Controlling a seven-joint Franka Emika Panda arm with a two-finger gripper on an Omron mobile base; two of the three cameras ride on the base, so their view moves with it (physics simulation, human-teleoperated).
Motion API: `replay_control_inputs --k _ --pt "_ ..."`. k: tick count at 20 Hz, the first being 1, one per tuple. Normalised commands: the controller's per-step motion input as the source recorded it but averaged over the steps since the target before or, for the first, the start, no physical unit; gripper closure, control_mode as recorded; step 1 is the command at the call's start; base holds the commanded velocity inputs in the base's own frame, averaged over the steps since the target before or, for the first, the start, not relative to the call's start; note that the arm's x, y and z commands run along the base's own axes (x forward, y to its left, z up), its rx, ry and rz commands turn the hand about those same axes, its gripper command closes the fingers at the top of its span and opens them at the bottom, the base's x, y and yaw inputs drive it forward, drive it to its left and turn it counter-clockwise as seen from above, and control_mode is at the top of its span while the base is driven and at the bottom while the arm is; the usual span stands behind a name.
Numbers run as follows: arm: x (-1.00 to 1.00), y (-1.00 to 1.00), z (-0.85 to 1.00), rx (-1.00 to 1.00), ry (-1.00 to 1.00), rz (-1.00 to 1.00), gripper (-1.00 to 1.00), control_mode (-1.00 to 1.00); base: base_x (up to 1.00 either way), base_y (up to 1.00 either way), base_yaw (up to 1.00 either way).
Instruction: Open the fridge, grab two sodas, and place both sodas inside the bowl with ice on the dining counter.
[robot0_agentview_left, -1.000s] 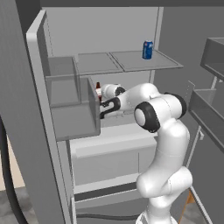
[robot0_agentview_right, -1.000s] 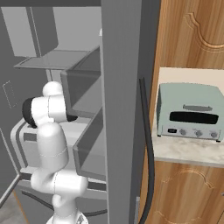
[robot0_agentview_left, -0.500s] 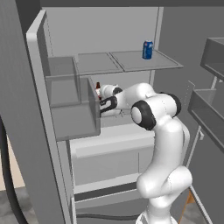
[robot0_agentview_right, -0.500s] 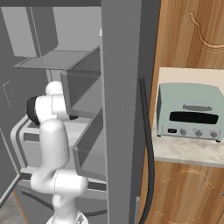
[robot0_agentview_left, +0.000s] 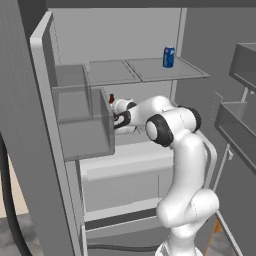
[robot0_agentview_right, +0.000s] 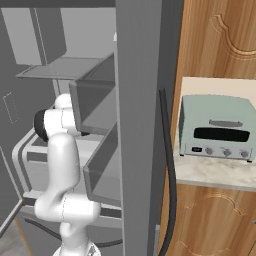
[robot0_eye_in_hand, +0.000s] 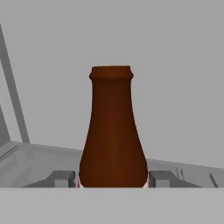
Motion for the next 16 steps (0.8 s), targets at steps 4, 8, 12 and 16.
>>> replay_control_inputs --k 4,8,12,16 --pt "0.00 0.05 -0.12 -0.02 0.04 0.00 1.00 -1.00 0.00 0.00 0.00" --pt "0.00 0.00 -0.11 0.00 0.02 0.00 1.00 -1.00 0.00 0.00 0.00" --pt "-0.01 -0.01 -0.05 0.00 0.00 0.00 1.00 -1.00 0.00 0.00 0.00" --pt "-0.16 -0.12 0.00 0.04 -0.03 0.00 1.00 -1.00 0.00 0.00 0.00"
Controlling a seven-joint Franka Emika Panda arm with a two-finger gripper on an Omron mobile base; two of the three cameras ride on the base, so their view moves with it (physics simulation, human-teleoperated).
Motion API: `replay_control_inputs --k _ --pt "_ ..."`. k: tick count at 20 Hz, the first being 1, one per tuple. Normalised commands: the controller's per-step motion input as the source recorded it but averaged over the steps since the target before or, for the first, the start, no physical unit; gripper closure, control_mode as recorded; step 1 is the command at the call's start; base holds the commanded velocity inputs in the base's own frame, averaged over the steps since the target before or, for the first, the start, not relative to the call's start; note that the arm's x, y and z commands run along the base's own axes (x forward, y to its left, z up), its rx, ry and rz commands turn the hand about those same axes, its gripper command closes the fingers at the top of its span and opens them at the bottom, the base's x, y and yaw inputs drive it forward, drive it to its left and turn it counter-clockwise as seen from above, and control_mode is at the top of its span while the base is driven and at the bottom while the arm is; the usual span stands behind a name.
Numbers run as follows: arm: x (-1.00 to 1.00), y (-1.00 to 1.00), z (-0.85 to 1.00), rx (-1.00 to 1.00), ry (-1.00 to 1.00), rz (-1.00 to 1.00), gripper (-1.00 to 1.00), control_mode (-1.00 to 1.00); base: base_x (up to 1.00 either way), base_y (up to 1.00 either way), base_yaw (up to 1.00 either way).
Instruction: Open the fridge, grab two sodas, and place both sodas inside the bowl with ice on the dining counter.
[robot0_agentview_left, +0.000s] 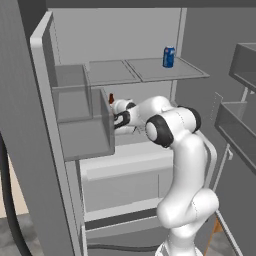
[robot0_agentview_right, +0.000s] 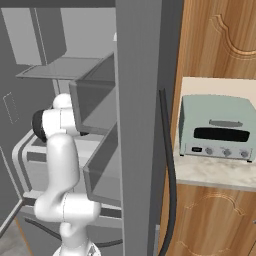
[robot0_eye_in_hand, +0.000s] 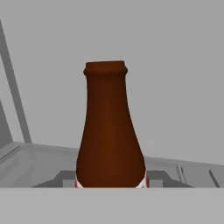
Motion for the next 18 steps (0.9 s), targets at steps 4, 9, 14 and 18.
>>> replay_control_inputs --k 4,9,14,18 --pt "-0.63 -0.16 0.00 0.05 -0.09 0.01 1.00 -1.00 0.00 0.00 0.00" --pt "-1.00 -0.15 0.25 0.05 -0.13 0.03 1.00 -1.00 0.00 0.00 0.00" --pt "-0.91 -0.10 0.74 0.02 0.05 -0.01 1.00 -1.00 0.00 0.00 0.00" --pt "-0.85 -0.04 0.78 0.00 0.17 -0.03 1.00 -1.00 0.00 0.00 0.00"
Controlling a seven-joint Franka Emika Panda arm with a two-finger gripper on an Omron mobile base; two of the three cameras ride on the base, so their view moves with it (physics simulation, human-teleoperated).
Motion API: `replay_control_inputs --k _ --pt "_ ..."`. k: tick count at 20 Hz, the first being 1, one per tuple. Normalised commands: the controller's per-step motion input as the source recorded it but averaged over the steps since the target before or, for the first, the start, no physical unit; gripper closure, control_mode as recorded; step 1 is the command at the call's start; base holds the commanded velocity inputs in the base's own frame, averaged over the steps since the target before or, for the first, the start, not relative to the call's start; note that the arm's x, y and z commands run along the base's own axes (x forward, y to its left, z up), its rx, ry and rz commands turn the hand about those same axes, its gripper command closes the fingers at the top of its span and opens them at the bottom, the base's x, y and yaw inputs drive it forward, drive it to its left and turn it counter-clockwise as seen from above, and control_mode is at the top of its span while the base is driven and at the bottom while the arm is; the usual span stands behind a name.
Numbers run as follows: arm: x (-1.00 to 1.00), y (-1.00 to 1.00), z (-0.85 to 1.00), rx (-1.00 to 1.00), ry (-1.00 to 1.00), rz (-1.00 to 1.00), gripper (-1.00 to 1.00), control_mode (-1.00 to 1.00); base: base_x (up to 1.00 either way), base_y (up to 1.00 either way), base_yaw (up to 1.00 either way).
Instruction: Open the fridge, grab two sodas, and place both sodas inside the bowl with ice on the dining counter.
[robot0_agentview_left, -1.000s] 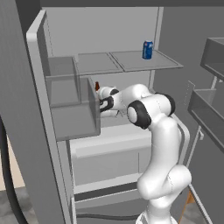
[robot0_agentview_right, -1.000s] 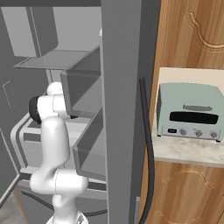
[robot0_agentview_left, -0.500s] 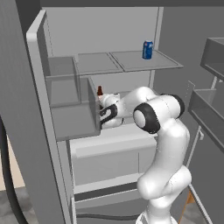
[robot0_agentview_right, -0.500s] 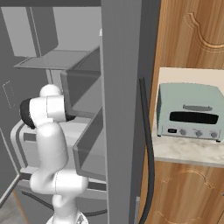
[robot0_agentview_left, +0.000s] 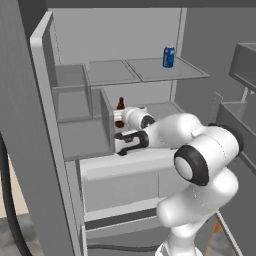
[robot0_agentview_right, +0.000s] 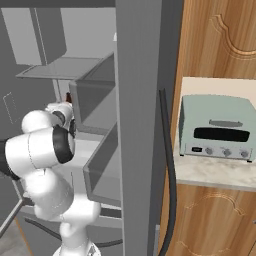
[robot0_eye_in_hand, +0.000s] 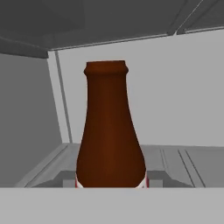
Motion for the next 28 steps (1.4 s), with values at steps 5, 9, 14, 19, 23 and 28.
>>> replay_control_inputs --k 5,9,14,19,23,28 --pt "-0.88 -0.11 0.73 0.00 0.24 -0.04 1.00 -1.00 0.00 0.00 0.00" --pt "-0.84 -0.31 0.65 0.00 0.30 -0.04 1.00 -1.00 0.00 0.00 0.00" --pt "-0.99 -0.37 0.29 0.00 0.22 -0.05 1.00 -1.00 0.00 0.00 0.00" --pt "-1.00 -0.36 0.02 0.00 0.10 -0.02 1.00 -1.00 0.00 0.00 0.00" --pt "-0.99 -0.34 0.21 0.00 0.00 -0.02 1.00 -1.00 0.00 0.00 0.00" --pt "-0.87 -0.11 -0.05 0.00 0.00 -0.05 1.00 -1.00 0.00 0.00 0.00"
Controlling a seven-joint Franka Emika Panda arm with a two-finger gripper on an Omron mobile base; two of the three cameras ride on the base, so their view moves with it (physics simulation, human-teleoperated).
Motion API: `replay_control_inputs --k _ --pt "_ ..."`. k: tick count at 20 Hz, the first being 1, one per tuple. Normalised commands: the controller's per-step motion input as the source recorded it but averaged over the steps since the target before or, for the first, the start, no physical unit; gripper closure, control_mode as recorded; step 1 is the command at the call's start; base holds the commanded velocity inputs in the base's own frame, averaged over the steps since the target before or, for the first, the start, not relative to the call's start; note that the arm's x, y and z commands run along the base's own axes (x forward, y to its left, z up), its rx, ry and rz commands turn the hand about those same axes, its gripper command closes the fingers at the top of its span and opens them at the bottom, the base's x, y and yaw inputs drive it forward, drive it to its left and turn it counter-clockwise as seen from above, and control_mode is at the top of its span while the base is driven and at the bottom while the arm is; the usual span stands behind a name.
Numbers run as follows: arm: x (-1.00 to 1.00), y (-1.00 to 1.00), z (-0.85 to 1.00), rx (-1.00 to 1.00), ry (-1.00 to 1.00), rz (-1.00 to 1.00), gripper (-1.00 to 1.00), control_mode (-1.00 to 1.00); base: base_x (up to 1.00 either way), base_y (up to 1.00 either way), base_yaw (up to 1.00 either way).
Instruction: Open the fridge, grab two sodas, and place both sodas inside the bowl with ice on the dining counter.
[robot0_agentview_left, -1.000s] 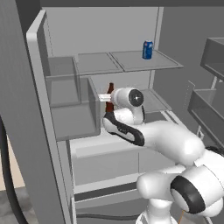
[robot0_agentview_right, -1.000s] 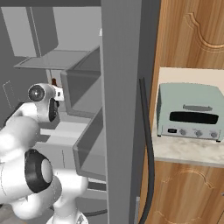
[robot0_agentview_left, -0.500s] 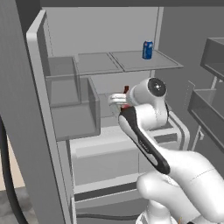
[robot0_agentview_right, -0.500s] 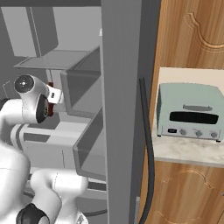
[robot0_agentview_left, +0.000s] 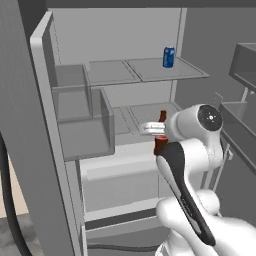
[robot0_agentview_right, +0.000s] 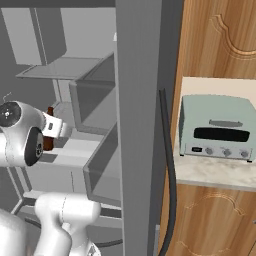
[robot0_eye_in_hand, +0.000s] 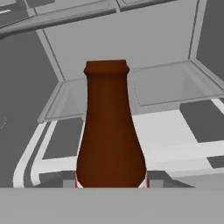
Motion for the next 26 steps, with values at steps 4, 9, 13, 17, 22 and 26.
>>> replay_control_inputs --k 4,9,13,17,22,26 --pt "-0.87 -0.10 -0.10 0.00 -0.01 -0.04 1.00 -1.00 0.00 0.00 0.00" --pt "-0.78 -0.14 0.09 0.00 0.00 -0.03 1.00 -1.00 0.00 0.00 0.00" --pt "-0.59 -0.08 0.01 0.00 0.00 -0.03 1.00 1.00 -0.24 -0.03 -0.01" --pt "0.00 0.00 0.00 0.00 0.00 0.00 1.00 1.00 -1.00 -0.08 -0.03" --pt "0.00 0.00 0.00 0.00 0.00 0.00 1.00 1.00 -1.00 -0.06 -0.05" --pt "0.00 0.00 0.00 0.00 0.00 0.00 1.00 1.00 -1.00 0.00 -0.13"
